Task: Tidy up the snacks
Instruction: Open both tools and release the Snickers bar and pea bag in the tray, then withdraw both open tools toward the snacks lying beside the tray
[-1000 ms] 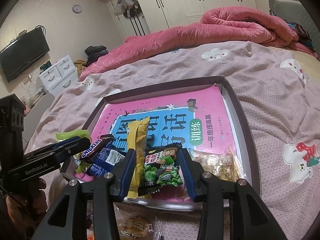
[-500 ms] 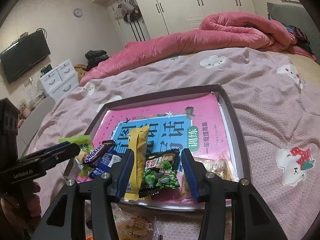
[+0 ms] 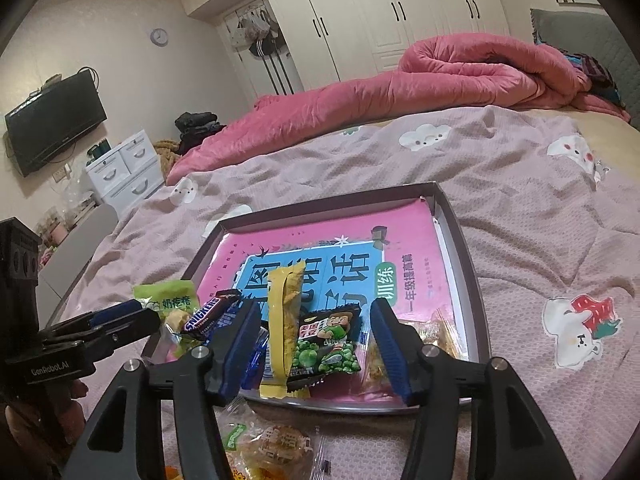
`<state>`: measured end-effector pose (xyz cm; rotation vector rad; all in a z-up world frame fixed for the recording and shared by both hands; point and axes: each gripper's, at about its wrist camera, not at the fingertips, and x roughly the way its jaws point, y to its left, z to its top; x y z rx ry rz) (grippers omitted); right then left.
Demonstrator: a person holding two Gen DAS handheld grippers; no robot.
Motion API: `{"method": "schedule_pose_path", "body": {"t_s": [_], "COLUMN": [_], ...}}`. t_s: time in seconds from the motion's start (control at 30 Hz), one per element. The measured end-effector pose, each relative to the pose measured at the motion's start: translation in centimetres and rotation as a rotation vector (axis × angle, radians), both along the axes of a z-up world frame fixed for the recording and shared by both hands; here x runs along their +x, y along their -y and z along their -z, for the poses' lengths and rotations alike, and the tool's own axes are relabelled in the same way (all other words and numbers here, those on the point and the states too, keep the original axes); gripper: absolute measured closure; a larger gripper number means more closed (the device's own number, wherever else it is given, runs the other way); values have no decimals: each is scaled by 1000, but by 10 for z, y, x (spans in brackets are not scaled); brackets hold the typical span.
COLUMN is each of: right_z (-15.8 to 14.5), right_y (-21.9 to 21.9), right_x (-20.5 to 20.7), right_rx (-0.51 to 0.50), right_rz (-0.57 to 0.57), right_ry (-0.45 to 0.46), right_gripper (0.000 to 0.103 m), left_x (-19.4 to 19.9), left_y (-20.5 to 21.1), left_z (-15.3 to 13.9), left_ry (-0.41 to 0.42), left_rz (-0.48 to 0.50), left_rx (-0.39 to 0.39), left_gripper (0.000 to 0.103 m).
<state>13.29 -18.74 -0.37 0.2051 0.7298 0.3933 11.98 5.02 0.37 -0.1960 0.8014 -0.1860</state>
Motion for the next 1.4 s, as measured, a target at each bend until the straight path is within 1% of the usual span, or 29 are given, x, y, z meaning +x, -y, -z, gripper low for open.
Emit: {"method": "schedule_pose_path", "body": {"t_s": [0.3, 0.67, 1.03, 1.4], "right_z": [-7, -11, -13, -13], "right_y": [3, 7, 13, 12], "right_x": [-11, -20, -30, -41], "right_rx": [-7, -11, -19, -35], "right_rz": [6, 24, 38, 34], "right_ry": [24, 22, 6, -7], "right_gripper": [41, 35, 34, 34], "left_x": [-10, -19, -31, -45], "left_y": [7, 12, 20, 28], "left_z": [1, -2, -1, 0], "left_ry": [-13, -19, -46, -60], "left_rz": [9, 10, 29, 69], "left_rx": [12, 34, 49, 56], "left_gripper": [26, 26, 26, 26]}}
